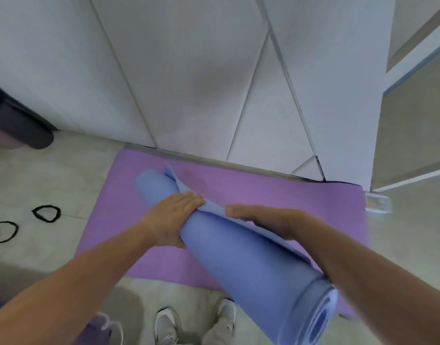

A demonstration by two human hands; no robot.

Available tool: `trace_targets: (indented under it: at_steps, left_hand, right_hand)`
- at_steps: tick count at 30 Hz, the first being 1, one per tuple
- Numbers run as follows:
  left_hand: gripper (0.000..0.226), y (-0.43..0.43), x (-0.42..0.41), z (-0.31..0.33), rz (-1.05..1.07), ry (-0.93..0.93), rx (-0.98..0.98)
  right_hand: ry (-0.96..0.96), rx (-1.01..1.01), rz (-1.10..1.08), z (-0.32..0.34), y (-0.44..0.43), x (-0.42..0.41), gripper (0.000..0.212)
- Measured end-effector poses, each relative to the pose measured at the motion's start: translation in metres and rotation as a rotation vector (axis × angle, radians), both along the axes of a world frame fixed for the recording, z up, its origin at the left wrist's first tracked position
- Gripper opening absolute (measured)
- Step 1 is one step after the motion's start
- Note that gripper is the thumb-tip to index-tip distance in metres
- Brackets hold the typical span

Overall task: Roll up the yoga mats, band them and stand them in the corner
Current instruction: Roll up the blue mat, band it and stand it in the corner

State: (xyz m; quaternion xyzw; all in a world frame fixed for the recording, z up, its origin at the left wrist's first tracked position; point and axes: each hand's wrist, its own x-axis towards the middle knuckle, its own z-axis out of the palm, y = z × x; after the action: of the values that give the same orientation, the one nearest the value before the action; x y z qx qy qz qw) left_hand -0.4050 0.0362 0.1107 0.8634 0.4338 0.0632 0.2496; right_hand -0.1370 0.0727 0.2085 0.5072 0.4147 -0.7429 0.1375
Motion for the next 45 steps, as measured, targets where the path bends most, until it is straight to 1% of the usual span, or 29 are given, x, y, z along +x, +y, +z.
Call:
trace_targets:
  at_steps: [1, 2, 4, 6, 8, 9, 11, 13, 15, 17, 19, 20, 22, 24, 26, 28, 29, 30, 32, 34, 35, 37, 38, 40, 41, 43, 45]
  left_hand:
    - [0.12, 0.004, 0.003, -0.021, 0.087, -0.052, -0.058]
    - [0.119, 0.007, 0.006, -0.034, 0.167, -0.089, -0.12]
    - [0.113, 0.013, 0.015, -0.05, 0.306, -0.123, -0.242]
    - [0.105, 0.024, 0.025, -0.062, 0.398, -0.147, -0.335]
    - [0.099, 0.035, 0.032, -0.066, 0.501, -0.162, -0.387]
    - [0.096, 0.038, 0.034, -0.069, 0.561, -0.164, -0.437]
    - [0.087, 0.041, 0.036, -0.074, 0.658, -0.195, -0.525]
    - [0.088, 0.043, 0.039, -0.076, 0.697, -0.239, -0.576]
    - [0.09, 0.043, 0.042, -0.078, 0.715, -0.337, -0.604]
    - [0.096, 0.041, 0.045, -0.076, 0.694, -0.453, -0.632]
    - [0.102, 0.034, 0.048, -0.065, 0.642, -0.526, -0.645]
    - [0.104, 0.029, 0.047, -0.06, 0.608, -0.571, -0.645]
    - [0.11, 0.02, 0.041, -0.051, 0.543, -0.666, -0.651]
    - [0.111, 0.016, 0.031, -0.035, 0.521, -0.792, -0.693]
    - [0.099, 0.018, 0.028, -0.012, 0.528, -0.899, -0.732]
    - [0.088, 0.022, 0.031, 0.001, 0.597, -0.956, -0.732]
    - [0.087, 0.023, 0.033, 0.001, 0.642, -0.941, -0.726]
    - [0.09, 0.024, 0.036, 0.0, 0.676, -0.917, -0.717]
    - [0.095, 0.025, 0.038, -0.006, 0.737, -0.873, -0.729]
    - [0.089, 0.031, 0.039, -0.004, 0.792, -0.867, -0.756]
    - [0.08, 0.037, 0.04, 0.002, 0.82, -0.844, -0.765]
    - [0.057, 0.049, 0.045, 0.017, 0.889, -0.73, -0.778]
    - [0.049, 0.056, 0.049, 0.024, 0.909, -0.62, -0.759]
    - [0.034, 0.066, 0.057, 0.033, 0.911, -0.368, -0.679]
    - [0.025, 0.069, 0.061, 0.034, 0.903, -0.266, -0.63]
    - [0.014, 0.071, 0.068, 0.034, 0.893, -0.166, -0.56]
    - [0.011, 0.071, 0.07, 0.032, 0.92, -0.152, -0.509]
  right_hand:
    - [-0.02, 0.004, 0.003, -0.005, 0.01, 0.015, 0.082]
    - [-0.039, 0.059, -0.016, -0.003, 0.016, 0.028, 0.088]
    - [0.011, 0.175, -0.114, 0.01, 0.028, 0.05, 0.083]
    - [0.139, 0.255, -0.249, 0.027, 0.041, 0.065, 0.083]
    - [0.174, 0.444, -0.297, 0.041, 0.051, 0.068, 0.081]
    - [0.142, 0.561, -0.308, 0.043, 0.054, 0.064, 0.076]
    - [-0.025, 0.803, -0.318, 0.046, 0.057, 0.046, 0.065]
    - [-0.21, 1.014, -0.264, 0.043, 0.061, 0.021, 0.065]
    - [-0.318, 1.128, -0.094, 0.037, 0.067, -0.006, 0.077]
    - [-0.382, 1.129, 0.126, 0.023, 0.071, -0.031, 0.084]
    - [-0.439, 1.141, 0.358, -0.002, 0.065, -0.05, 0.081]
    - [-0.47, 1.157, 0.438, -0.015, 0.059, -0.056, 0.081]
    - [-0.533, 1.19, 0.477, -0.037, 0.049, -0.062, 0.086]
    - [-0.585, 1.257, 0.469, -0.048, 0.046, -0.069, 0.086]
    - [-0.626, 1.326, 0.424, -0.049, 0.051, -0.079, 0.075]
    - [-0.646, 1.337, 0.45, -0.049, 0.058, -0.088, 0.052]
    - [-0.652, 1.335, 0.473, -0.05, 0.06, -0.092, 0.043]
    - [-0.664, 1.331, 0.451, -0.051, 0.062, -0.094, 0.038]
    - [-0.69, 1.325, 0.317, -0.052, 0.065, -0.097, 0.038]
    - [-0.675, 1.339, 0.285, -0.053, 0.068, -0.098, 0.034]
    - [-0.649, 1.325, 0.301, -0.053, 0.07, -0.098, 0.034]
    - [-0.589, 1.269, 0.329, -0.047, 0.071, -0.092, 0.038]
    - [-0.598, 1.209, 0.308, -0.043, 0.072, -0.088, 0.042]
    - [-0.655, 1.038, 0.155, -0.037, 0.064, -0.08, 0.055]
    - [-0.652, 0.954, 0.058, -0.037, 0.058, -0.076, 0.061]
    - [-0.596, 0.859, -0.008, -0.039, 0.045, -0.073, 0.071]
    - [-0.474, 0.824, -0.053, -0.038, 0.045, -0.067, 0.076]
